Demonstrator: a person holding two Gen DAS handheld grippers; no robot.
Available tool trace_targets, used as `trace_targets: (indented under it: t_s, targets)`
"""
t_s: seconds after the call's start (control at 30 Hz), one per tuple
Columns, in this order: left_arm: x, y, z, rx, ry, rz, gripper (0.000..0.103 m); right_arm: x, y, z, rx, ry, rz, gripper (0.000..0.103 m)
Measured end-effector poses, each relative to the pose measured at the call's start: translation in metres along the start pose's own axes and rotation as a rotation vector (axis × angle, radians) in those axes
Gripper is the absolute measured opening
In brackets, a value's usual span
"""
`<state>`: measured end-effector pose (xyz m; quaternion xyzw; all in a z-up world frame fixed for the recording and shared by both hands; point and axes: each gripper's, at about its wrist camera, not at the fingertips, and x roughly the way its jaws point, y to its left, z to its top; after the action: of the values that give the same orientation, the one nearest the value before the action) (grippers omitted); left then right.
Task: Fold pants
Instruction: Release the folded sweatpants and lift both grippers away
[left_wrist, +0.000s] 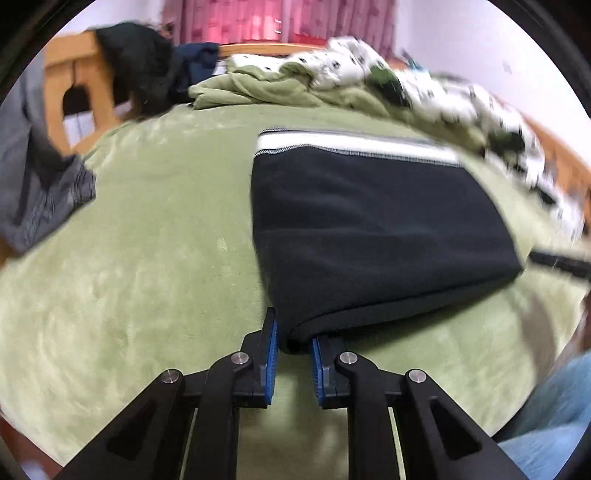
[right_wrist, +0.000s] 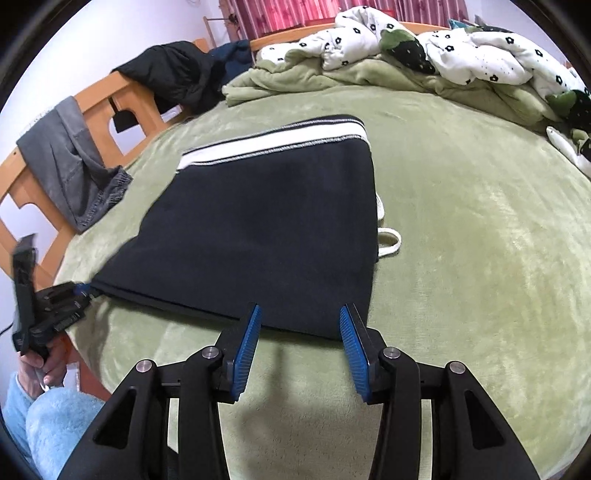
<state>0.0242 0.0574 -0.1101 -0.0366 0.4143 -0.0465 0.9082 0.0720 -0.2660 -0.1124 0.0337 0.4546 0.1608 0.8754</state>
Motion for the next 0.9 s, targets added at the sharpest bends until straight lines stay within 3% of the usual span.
trace_targets:
  t_s: [0.2, 0.3, 0.4, 0.43, 0.57, 0.67, 0.73, 0.83, 0.9]
  targets:
    - [0.001, 0.008, -0.023, -0.001, 0.098, -0.068, 0.022, -0.008, -0.007, 0.004, -0.011, -0.046, -0.029, 0.045]
    - [-0.030, 0.015, -0.018, -0.031, 0.017, -0.108, 0.024, -0.009, -0.012, 0.011, -0.011, -0.075, -0.035, 0.045]
    - [-0.048, 0.018, 0.004, -0.066, -0.083, -0.193, 0.043, -0.004, -0.017, 0.023, 0.000, -0.109, -0.013, 0.045]
    - [-0.048, 0.017, 0.017, -0.079, -0.110, -0.217, 0.054, 0.000, -0.018, 0.029, 0.012, -0.118, 0.000, 0.045]
    - [-0.014, 0.000, 0.058, -0.099, -0.122, -0.251, 0.056, 0.018, -0.016, 0.045, 0.028, -0.118, 0.038, 0.045]
    - [0.031, -0.015, 0.065, -0.080, -0.011, -0.177, 0.054, 0.038, -0.018, 0.043, 0.026, -0.061, -0.007, 0.045]
    - [0.057, -0.026, 0.051, -0.043, 0.063, -0.129, 0.054, 0.046, -0.021, 0.034, 0.021, -0.043, -0.036, 0.045]
    - [0.051, -0.033, 0.025, 0.017, -0.006, -0.087, 0.056, 0.041, -0.027, 0.021, 0.006, -0.034, -0.016, 0.045]
    - [0.044, -0.035, 0.020, 0.024, -0.010, -0.074, 0.056, 0.039, -0.034, 0.016, 0.026, -0.007, 0.010, 0.046]
